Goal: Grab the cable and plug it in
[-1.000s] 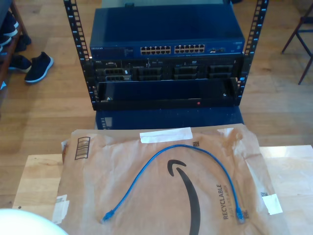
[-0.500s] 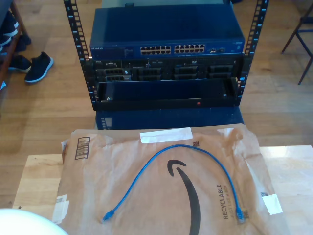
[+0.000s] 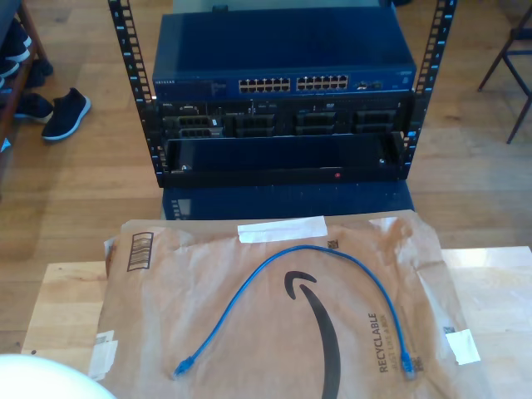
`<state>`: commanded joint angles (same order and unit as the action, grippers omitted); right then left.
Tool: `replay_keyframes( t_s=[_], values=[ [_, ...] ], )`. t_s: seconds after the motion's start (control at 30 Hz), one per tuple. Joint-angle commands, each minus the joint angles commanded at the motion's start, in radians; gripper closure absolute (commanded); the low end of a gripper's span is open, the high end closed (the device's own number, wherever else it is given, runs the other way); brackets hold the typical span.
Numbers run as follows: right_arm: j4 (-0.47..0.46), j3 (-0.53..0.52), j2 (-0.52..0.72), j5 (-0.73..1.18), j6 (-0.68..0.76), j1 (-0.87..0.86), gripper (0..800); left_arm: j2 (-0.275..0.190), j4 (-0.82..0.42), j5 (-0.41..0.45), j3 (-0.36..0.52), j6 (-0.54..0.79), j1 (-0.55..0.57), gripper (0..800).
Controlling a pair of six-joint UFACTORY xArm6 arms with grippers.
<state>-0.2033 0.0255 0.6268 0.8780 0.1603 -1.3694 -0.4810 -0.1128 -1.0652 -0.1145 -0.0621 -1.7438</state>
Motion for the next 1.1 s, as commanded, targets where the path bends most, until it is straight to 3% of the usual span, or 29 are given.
replay_keyframes(
  t_s=[0.37, 0.6, 0.7, 0.83, 0.9, 1.1],
  values=[
    [0.055, 0.029, 0.031, 0.034, 0.000, -0.014, 4, -0.014, -0.005, -0.020, -0.020, -0.003, 0.003, 0],
    [0.141, 0.261, 0.087, 0.311, 0.031, -0.008, 6, -0.110, -0.005, -0.138, -0.101, -0.015, 0.034, 0],
    [0.196, 0.333, 0.084, 0.330, 0.114, 0.060, 4, -0.133, -0.002, -0.181, -0.189, -0.092, 0.143, 0],
    [0.213, 0.400, 0.072, 0.324, 0.282, 0.242, 6, -0.124, 0.002, -0.402, -0.345, -0.290, 0.384, 0],
    [0.213, 0.437, 0.049, 0.324, 0.379, 0.348, 4, -0.124, 0.021, -0.463, -0.410, -0.393, 0.491, 0],
    [0.212, 0.522, -0.051, 0.321, 0.724, 0.733, 4, -0.117, 0.146, -0.506, -0.505, -0.660, 0.741, 0]
  ],
)
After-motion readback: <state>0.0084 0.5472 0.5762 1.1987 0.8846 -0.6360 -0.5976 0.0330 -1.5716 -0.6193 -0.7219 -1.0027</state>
